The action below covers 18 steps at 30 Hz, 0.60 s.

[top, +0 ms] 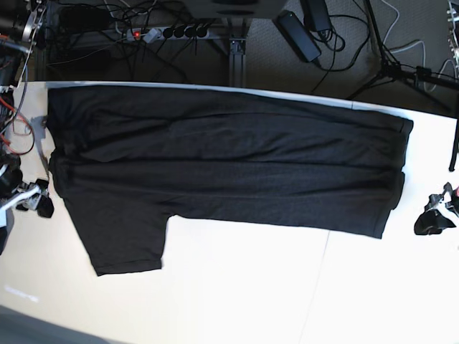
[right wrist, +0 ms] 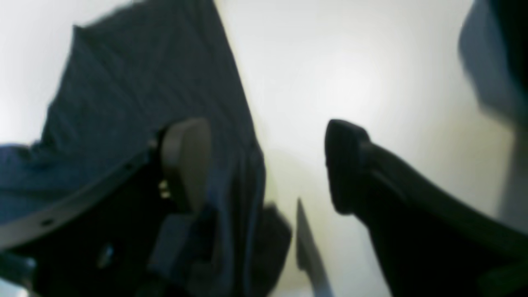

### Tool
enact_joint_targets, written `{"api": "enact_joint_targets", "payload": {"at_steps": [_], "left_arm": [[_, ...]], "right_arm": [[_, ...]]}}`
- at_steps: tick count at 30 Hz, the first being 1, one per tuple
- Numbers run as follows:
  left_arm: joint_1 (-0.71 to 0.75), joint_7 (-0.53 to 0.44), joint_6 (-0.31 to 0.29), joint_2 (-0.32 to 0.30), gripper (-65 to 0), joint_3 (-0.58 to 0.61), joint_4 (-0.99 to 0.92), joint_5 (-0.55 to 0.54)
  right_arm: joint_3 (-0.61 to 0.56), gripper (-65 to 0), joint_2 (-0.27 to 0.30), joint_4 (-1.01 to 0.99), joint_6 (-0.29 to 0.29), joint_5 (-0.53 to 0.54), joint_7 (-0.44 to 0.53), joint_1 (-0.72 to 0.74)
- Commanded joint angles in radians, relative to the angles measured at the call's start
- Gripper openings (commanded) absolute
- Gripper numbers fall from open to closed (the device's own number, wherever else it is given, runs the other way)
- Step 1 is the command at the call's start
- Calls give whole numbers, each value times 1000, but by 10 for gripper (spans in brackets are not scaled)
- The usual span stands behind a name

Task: Fold the T-shirt properly
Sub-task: 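Release the fold and regrasp the folded edge with both grippers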

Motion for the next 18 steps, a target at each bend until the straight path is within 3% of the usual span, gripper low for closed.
{"api": "enact_joint_targets", "payload": {"at_steps": [1,9,18], "left_arm": [[-25,-34,0,-9,-344,-7,15,11],[-43,-124,49,50,-344,39,-48,126],[-141,-111,98,83,-344,90,-161,168]], "right_arm": [[9,-217,28,-3,68,2,24,43],[9,-217,26,-304,68,33,27,238],[9,-217,7,-549,68,60,27,327]]}}
